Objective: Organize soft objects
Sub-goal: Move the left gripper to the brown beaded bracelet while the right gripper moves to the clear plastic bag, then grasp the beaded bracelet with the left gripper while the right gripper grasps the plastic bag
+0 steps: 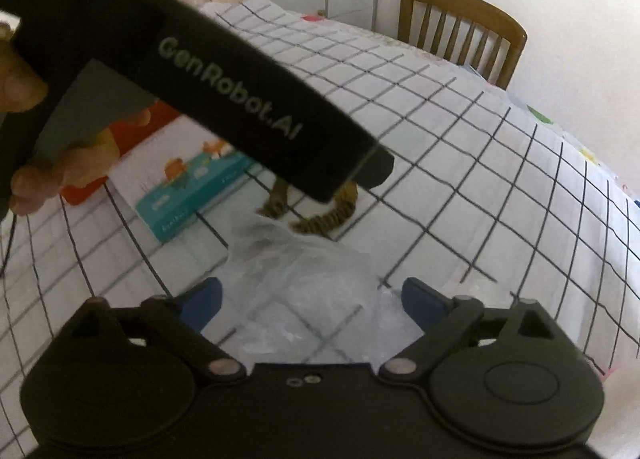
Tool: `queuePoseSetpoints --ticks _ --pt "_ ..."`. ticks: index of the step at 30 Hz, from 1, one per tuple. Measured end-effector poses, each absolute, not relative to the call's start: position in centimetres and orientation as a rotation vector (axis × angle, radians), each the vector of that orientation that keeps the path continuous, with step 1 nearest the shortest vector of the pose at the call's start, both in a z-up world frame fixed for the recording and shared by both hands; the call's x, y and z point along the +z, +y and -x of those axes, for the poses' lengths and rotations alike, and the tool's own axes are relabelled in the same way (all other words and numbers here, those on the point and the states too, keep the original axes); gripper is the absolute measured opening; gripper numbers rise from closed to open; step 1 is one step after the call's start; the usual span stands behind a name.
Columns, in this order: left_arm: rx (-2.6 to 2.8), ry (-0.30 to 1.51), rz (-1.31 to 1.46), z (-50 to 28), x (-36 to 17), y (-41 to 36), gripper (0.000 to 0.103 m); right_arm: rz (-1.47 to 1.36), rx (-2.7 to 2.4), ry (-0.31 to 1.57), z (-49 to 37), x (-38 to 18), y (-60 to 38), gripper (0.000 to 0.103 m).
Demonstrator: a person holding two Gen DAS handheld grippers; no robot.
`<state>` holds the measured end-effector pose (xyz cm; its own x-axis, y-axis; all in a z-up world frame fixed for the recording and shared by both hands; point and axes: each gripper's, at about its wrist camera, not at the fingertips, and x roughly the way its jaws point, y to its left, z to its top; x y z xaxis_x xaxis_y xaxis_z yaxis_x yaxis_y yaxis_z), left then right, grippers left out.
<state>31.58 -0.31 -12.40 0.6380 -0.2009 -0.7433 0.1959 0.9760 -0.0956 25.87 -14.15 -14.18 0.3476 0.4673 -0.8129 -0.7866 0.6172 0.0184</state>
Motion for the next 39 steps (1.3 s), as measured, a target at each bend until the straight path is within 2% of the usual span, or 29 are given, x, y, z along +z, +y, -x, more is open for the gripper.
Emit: queuePoseSetpoints --ticks 5,8,10,13,15,16,17,21,25,26,30,34,39 --pt "-0.261 0.831 -0.002 -31.1 -13.0 -1.1 0.102 0.397 0.808 0.874 -25.0 -14.1 -15.6 0.082" --pt "-0.275 0.834 -0.009 -30.9 -13.5 -1.3 0.101 0.377 0.79 0.871 -24.8 -13.8 -17.0 0.069" --pt "-0.275 0.842 -0.003 -30.9 -13.9 -1.4 0.101 0.365 0.776 0.87 -24.6 -13.6 -17.7 0.052" --pt "-0.286 0.848 -0.002 -30.8 -14.5 -1.6 0.101 0.349 0.759 0.871 -24.3 -13.3 -18.8 0.033" --pt "-0.288 0.85 -0.019 -30.6 -14.7 -1.9 0.099 0.345 0.751 0.87 -24.1 -13.3 -19.2 0.027" --pt "-0.29 0.856 -0.025 -30.6 -14.9 -2.0 0.094 0.343 0.749 0.869 -23.9 -13.2 -19.4 0.024" --pt "-0.288 0.864 -0.025 -30.6 -15.1 -2.2 0.088 0.341 0.747 0.868 -23.9 -13.2 -19.5 0.023" --pt "-0.253 0.885 -0.069 -30.6 -15.7 -2.6 0.077 0.333 0.741 0.865 -24.2 -13.4 -19.6 0.018" --pt "-0.224 0.889 -0.08 -30.4 -16.1 -2.3 0.056 0.322 0.733 0.867 -24.2 -13.3 -19.7 0.011" --pt "-0.219 0.887 -0.086 -30.3 -16.1 -2.3 0.05 0.322 0.731 0.867 -24.2 -13.4 -19.5 0.011" --pt "-0.218 0.883 -0.097 -29.8 -16.0 -2.2 0.038 0.309 0.72 0.864 -23.9 -13.1 -19.4 0.009" --pt "-0.237 0.872 -0.099 -29.1 -15.9 -2.3 0.018 0.287 0.707 0.856 -23.3 -12.6 -19.3 0.008" --pt "-0.243 0.859 -0.074 -27.9 -15.8 -2.1 0.017 0.203 0.689 0.859 -22.5 -11.7 -19.6 0.008"
